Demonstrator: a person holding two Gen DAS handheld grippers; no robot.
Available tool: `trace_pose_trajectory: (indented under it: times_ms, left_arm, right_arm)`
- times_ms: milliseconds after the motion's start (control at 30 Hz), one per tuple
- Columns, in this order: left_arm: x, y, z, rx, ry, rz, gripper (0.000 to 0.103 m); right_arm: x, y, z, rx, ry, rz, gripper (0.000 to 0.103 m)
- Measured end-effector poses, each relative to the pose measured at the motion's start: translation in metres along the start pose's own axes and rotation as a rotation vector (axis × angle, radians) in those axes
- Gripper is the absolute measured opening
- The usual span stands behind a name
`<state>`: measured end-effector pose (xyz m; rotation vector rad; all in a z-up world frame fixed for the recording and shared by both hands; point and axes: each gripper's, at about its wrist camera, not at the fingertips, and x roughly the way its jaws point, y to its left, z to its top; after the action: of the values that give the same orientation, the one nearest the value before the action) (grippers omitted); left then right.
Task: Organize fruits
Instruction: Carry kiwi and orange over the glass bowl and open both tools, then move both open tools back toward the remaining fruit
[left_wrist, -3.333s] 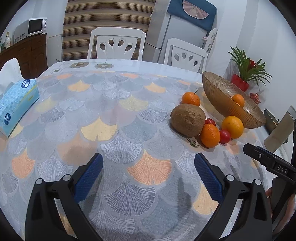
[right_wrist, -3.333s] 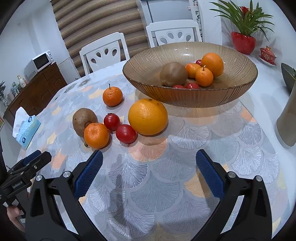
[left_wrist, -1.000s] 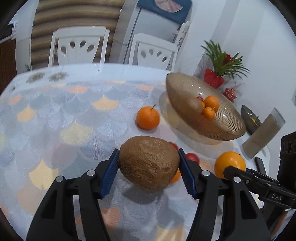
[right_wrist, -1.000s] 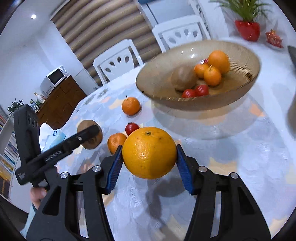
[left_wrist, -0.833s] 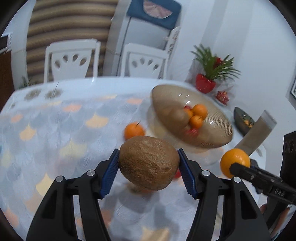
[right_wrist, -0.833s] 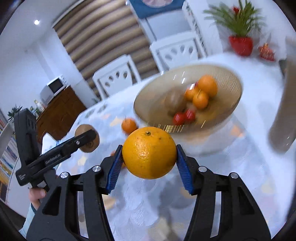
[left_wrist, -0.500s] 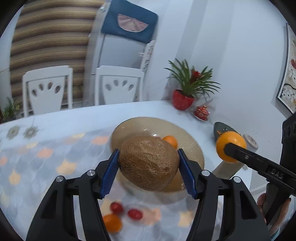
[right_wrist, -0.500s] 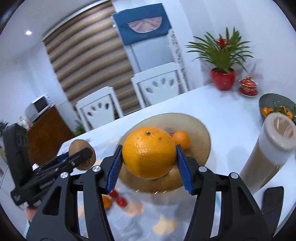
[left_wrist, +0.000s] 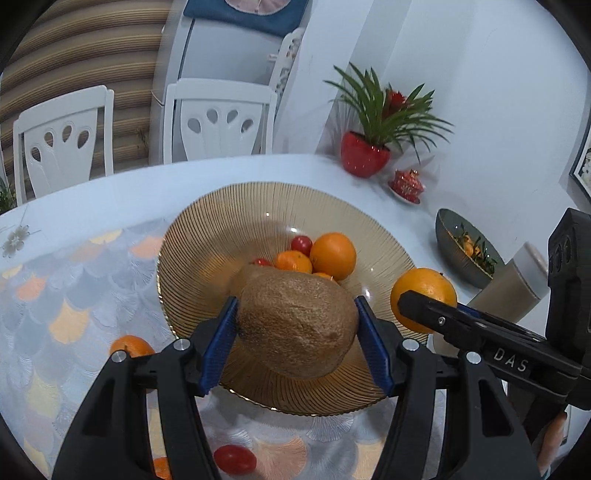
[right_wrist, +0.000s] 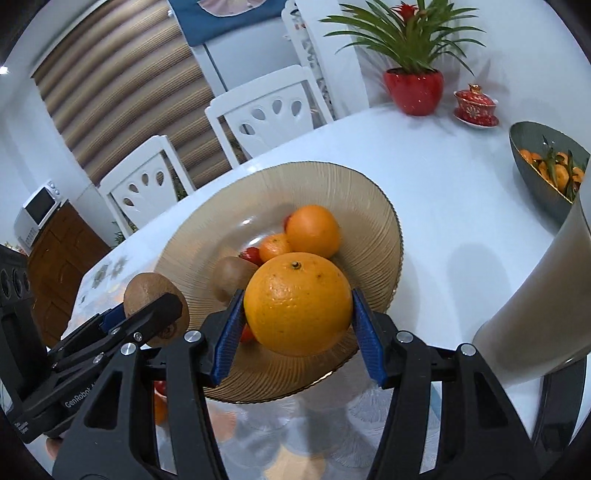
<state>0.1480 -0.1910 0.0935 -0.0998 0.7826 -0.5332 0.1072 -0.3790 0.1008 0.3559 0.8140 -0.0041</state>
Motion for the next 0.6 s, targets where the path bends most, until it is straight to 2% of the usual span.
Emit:
trace_pose_trajectory:
  times_ms: [100,133,233,367,500,600]
  left_arm:
    - [0.004,0.001,-0.001,-0.01,0.018,-0.006,0.064]
    - [0.002,0.002,-0.001,-0.019,0.008,-0.012,0.067]
    - [-0.016,0.002,0.001,-0.004,-0.039,-0.021,0.068]
    - [-0.048,0.002,0.003,0.015,-0.087,0.0,0.072]
    - [-0.084,0.008,-0.005,0.013,-0.135,0.026,0.076]
    - [-0.112,0.016,-0.019,0.003,-0.159,0.063,0.078]
  right_arm:
    - [-0.012,-0.001,0.0,0.002,-0.041,0.002,0.063]
    - [-0.016,0.0,0.001,-0.005,-0.053,0.0,0.065]
    - [-0.034,0.008,-0.001,-0.042,-0.096,0.0,0.068]
    - [-0.051,0.02,-0.011,-0.075,-0.118,0.033,0.068]
    - [-0.071,0.04,-0.03,-0.147,-0.146,0.063,0.08]
    - [-0.077,0.051,-0.043,-0.184,-0.142,0.107,0.08]
